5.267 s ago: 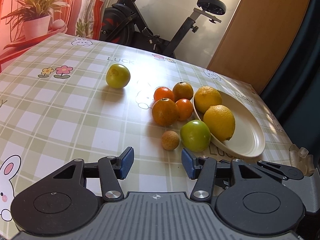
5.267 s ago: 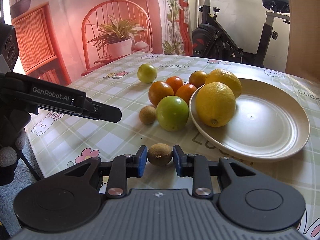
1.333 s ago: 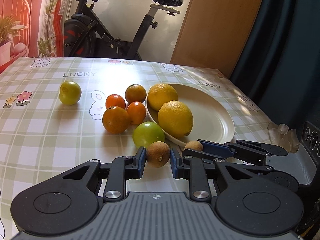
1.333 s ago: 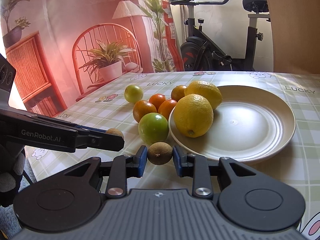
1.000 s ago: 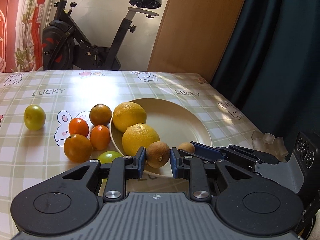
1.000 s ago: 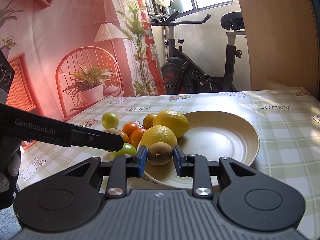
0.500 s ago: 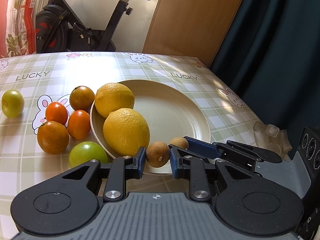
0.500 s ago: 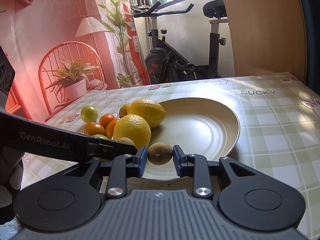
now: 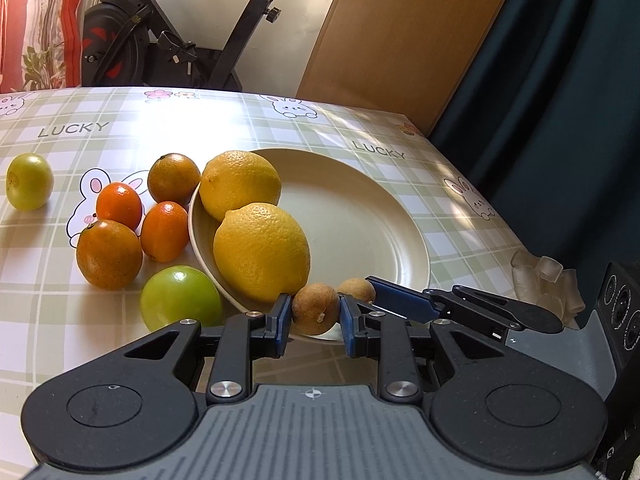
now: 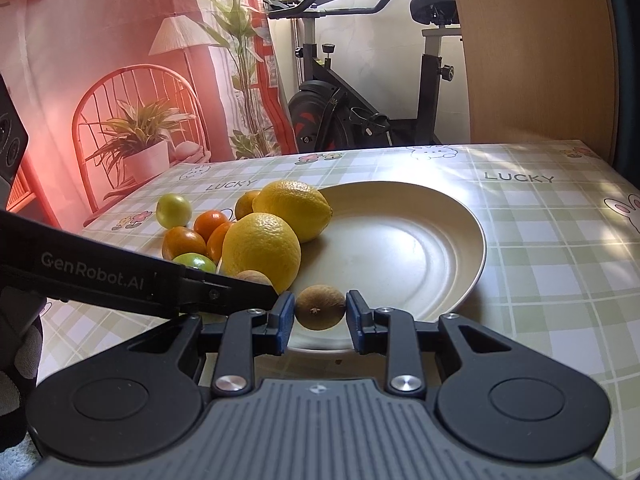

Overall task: Organize fruits
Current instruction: 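Carry both kiwis over the plate and open both grippers to release them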

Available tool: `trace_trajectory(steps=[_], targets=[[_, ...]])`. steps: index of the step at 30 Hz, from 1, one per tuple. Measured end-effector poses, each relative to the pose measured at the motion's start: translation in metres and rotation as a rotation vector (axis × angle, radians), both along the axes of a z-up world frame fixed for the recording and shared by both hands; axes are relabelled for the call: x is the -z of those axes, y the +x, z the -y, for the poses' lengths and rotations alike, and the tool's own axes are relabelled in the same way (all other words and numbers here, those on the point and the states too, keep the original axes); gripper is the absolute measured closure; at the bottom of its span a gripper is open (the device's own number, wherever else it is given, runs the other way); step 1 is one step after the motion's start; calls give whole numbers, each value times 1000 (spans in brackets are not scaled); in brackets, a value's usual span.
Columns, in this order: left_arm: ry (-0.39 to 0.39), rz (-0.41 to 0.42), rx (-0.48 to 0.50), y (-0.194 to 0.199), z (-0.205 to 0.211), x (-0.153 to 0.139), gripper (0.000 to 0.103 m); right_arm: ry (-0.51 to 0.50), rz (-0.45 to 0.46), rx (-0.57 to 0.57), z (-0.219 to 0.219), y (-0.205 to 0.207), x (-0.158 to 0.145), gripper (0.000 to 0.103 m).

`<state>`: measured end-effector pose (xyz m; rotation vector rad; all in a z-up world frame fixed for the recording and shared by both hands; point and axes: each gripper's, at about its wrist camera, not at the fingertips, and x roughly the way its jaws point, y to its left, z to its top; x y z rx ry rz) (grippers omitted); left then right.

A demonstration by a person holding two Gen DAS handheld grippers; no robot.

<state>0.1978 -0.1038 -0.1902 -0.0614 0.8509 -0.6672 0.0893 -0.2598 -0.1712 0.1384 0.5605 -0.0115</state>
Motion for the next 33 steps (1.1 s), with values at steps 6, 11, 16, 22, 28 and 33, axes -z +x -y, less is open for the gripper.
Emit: trace_trajectory(steps=[6, 11, 16, 22, 28, 33], targets=[[-7, -6, -8, 0, 0, 0, 75, -8, -16, -4, -1, 3, 1, 71], [-16, -8, -4, -1, -2, -1, 75, -11, -16, -4, -2, 3, 1, 71], [-21, -1, -15, -4, -5, -3, 74, 2, -7, 2, 0, 2, 1, 70], [-32, 47, -54, -11, -20, -13, 71, 48, 18, 25, 9, -2, 0, 70], [-44, 69, -145, -8, -49, -22, 68, 77, 53, 47, 14, -8, -2, 69], [-16, 82, -215, -2, -82, -27, 67, 73, 73, 45, 13, -11, -4, 69]])
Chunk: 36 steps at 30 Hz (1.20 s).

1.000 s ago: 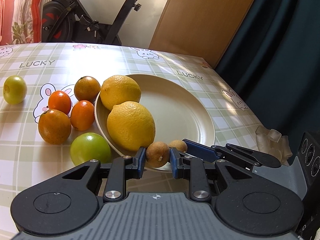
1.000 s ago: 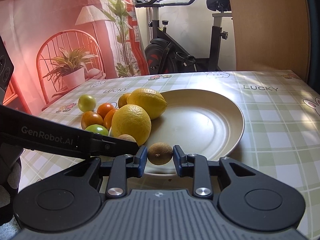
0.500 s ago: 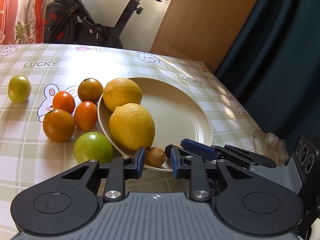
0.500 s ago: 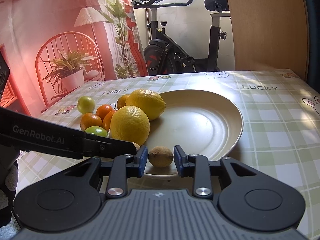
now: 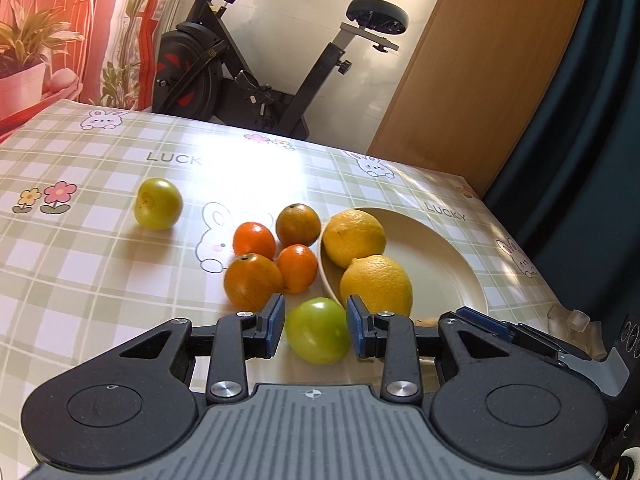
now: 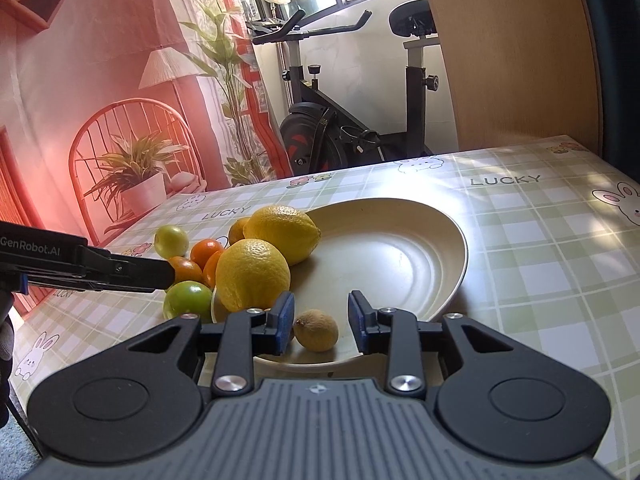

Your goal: Organize fruits

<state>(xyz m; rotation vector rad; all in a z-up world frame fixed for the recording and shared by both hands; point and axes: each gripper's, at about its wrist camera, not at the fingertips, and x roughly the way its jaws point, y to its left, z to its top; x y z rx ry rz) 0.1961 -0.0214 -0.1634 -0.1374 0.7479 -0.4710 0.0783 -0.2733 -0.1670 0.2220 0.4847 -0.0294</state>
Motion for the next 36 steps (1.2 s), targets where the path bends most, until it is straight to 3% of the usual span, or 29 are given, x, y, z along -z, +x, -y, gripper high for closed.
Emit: trace_trajectory(steps=[7, 16, 22, 29, 36], targets=[[12, 23, -82, 9, -41, -13, 67, -7, 12, -1, -1, -2, -1, 69], [-6, 45, -68, 9, -39, -19, 67, -54, 12, 4, -11, -3, -5, 69], [-1, 28, -27, 11, -32, -10, 67, -129, 28, -105, -45, 5, -17, 69], [-26, 15, -18, 17, -35, -6, 67, -220, -24, -279, -92, 31, -9, 69], [-50, 6, 11, 22, -30, -3, 67, -207, -85, -289, -99, 61, 4, 67]])
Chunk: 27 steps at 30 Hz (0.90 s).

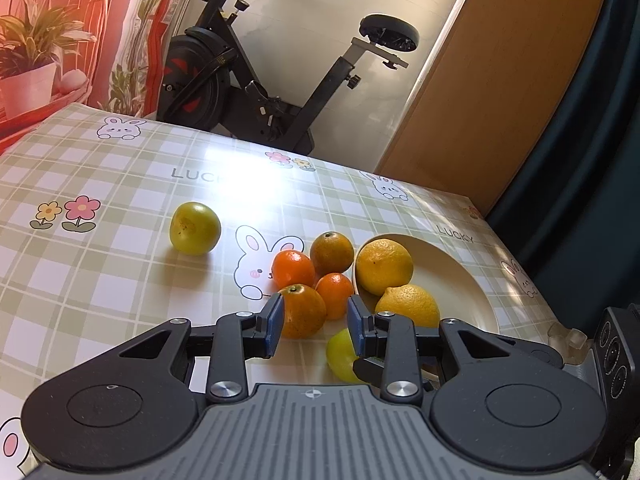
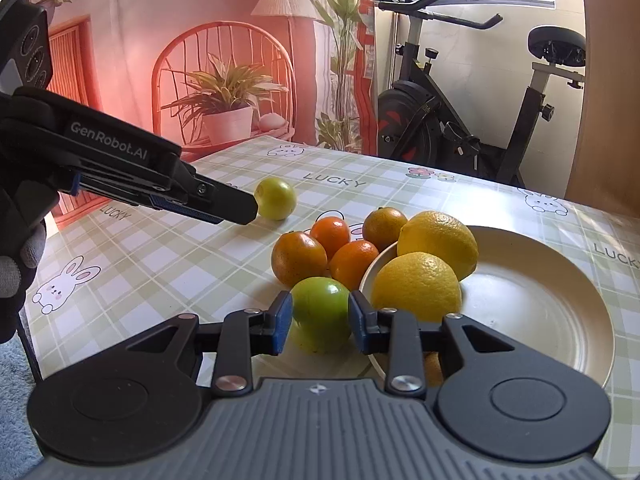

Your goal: Organize fruits

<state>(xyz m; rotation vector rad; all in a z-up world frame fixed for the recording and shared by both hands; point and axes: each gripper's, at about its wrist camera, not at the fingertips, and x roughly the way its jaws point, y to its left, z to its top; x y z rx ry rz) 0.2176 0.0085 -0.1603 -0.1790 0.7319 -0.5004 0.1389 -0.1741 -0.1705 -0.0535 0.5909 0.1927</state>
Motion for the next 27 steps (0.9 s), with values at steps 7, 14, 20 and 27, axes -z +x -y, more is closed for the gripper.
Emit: trace_trajectory(steps=[7, 14, 20, 27], targets=[[-27, -62, 23, 8, 4, 17, 66, -4, -26, -19, -5, 6, 4, 57], [-20, -95, 60, 7, 15, 31, 55, 14, -45, -26, -9, 10, 11, 56], [-5, -102, 71, 9, 23, 39, 54, 29, -35, -30, -11, 10, 15, 56], [14, -90, 56, 4, 29, 44, 54, 61, -45, -34, -8, 10, 17, 56]])
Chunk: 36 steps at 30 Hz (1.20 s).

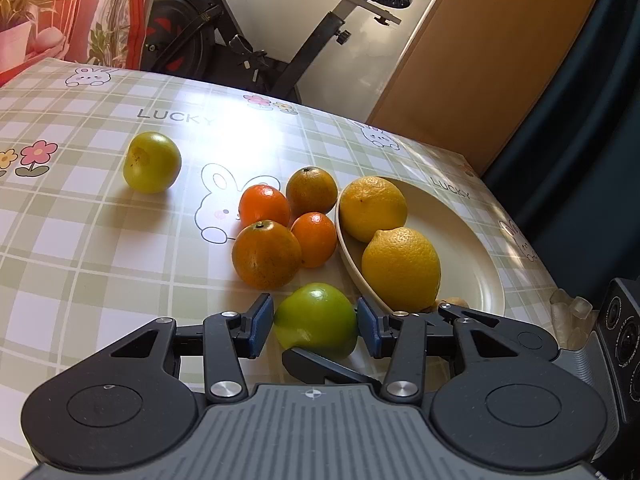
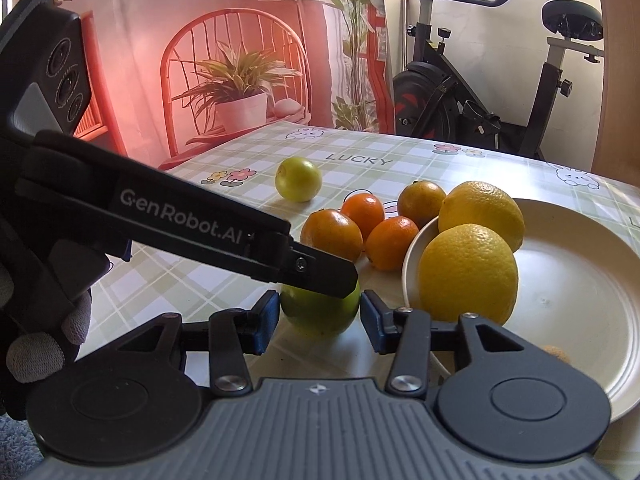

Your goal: Organize fruits

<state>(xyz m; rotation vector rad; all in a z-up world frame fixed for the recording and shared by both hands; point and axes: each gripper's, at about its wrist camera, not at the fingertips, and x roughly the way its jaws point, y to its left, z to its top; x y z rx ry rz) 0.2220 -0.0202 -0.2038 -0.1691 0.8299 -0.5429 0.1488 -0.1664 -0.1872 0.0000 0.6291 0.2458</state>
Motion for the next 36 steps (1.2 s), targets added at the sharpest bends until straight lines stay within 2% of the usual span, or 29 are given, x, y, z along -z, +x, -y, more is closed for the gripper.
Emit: trace_trajectory(steps=[10, 16, 36], targets=[[-3, 8, -33, -10, -1, -1, 55, 37, -8, -15, 4, -1, 0, 56], [-24, 4, -59, -15, -4, 1, 55, 36, -5, -32, 3, -5, -1, 56], [-22, 28, -76, -23, -6, -3, 55, 28, 23, -55, 2, -13, -2, 56]])
